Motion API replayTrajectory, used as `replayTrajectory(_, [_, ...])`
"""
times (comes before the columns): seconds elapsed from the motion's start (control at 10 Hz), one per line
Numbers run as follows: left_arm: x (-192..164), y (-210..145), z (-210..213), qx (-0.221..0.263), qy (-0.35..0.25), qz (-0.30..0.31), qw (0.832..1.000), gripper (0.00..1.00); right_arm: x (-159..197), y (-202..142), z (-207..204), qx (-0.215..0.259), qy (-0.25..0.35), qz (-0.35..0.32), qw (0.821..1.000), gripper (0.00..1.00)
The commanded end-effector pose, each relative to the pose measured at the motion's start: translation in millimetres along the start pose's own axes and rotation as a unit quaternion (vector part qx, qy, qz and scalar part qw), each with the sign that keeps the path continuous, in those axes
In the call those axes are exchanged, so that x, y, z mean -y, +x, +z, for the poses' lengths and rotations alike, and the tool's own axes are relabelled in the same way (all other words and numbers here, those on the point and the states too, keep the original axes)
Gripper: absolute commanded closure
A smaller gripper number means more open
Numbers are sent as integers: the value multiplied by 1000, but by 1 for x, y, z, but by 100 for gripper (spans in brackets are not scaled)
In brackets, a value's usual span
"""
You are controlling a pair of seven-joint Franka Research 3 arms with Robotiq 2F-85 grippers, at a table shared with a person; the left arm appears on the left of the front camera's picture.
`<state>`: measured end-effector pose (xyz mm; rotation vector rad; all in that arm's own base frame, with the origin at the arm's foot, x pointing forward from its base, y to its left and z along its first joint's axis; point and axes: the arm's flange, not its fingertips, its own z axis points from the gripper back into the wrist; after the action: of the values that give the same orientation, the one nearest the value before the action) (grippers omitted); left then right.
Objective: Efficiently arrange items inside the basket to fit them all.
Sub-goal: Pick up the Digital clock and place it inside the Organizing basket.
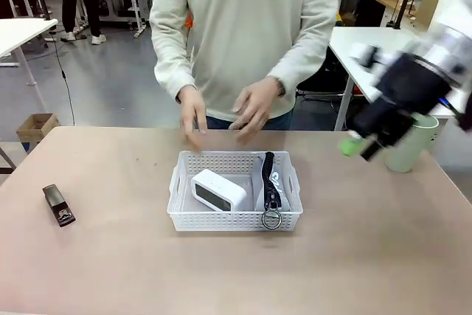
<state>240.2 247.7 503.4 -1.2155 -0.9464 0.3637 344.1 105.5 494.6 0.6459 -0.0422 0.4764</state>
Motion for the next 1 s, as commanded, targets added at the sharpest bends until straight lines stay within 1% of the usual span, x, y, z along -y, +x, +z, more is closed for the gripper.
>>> replayTrajectory(0.0, [1, 1, -1, 5, -10, -10, 1000, 0, 78, -80, 10, 106, 117, -78, 984, 0])
replayTrajectory(0.1, [1, 1, -1, 5, -10, -10, 1000, 0, 107, -124, 7, 186, 154, -126, 962, 0])
replayTrajectory(0.2, [1, 1, -1, 5, -10, -10, 1000, 0, 131, -168, -1, 278, 189, -174, 925, 0])
replayTrajectory(0.3, [1, 1, -1, 5, -10, -10, 1000, 0, 147, -207, -14, 366, 209, -220, 880, 0])
replayTrajectory(0.4, [1, 1, -1, 5, -10, -10, 1000, 0, 153, -228, -31, 389, 223, -271, 852, 0])
replayTrajectory(0.5, [1, 1, -1, 5, -10, -10, 1000, 0, 151, -215, -44, 319, 200, -280, 883, 0])
replayTrajectory(0.6, [1, 1, -1, 5, -10, -10, 1000, 0, 201, -162, 88, 279, 188, -242, 910, 0])
replayTrajectory(0.9, [1, 1, -1, 5, -10, -10, 1000, 0, 201, -162, 88, 279, 188, -242, 910, 0])
